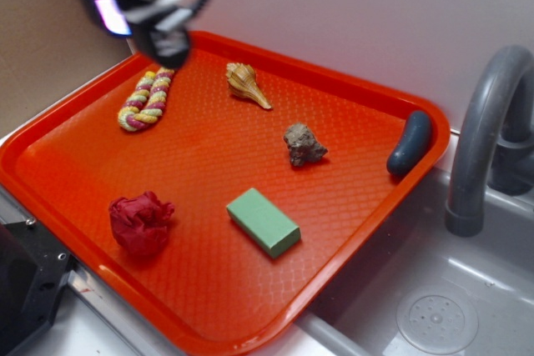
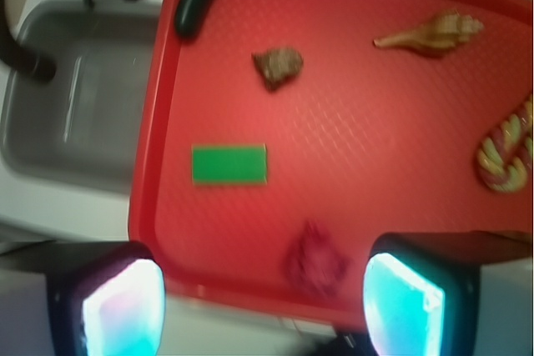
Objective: Grab the rock.
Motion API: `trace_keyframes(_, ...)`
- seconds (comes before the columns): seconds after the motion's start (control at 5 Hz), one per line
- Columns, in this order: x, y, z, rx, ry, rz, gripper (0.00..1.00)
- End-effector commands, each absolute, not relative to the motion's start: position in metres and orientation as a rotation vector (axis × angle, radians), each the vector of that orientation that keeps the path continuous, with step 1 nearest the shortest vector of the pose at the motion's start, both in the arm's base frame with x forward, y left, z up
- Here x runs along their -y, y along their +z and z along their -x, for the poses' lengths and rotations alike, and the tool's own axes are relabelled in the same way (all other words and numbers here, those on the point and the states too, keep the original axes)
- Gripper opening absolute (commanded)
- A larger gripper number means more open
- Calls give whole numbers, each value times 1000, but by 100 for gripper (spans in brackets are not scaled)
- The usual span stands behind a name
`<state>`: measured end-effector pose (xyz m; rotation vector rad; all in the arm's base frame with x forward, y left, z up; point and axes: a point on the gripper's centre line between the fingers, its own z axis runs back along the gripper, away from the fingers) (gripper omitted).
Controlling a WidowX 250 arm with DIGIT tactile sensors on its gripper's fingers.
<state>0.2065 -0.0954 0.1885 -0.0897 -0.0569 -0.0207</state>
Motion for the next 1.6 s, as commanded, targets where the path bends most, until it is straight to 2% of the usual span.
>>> trace_keyframes(0.0,104,148,-256,266,357,72,100)
trace_keyframes(0.2,92,122,-267,286,445,29,100)
trace_keyframes(0.4,80,97,-280,301,496,15,100)
trace_keyframes(0.8,82,56,-308,324,505,-15,100)
trace_keyframes(1.0,81,42,-307,309,479,17,0)
trace_keyframes(1.2,84,46,-298,306,422,11,0)
trace_keyframes(1.4,69,85,-283,277,353,-49,0)
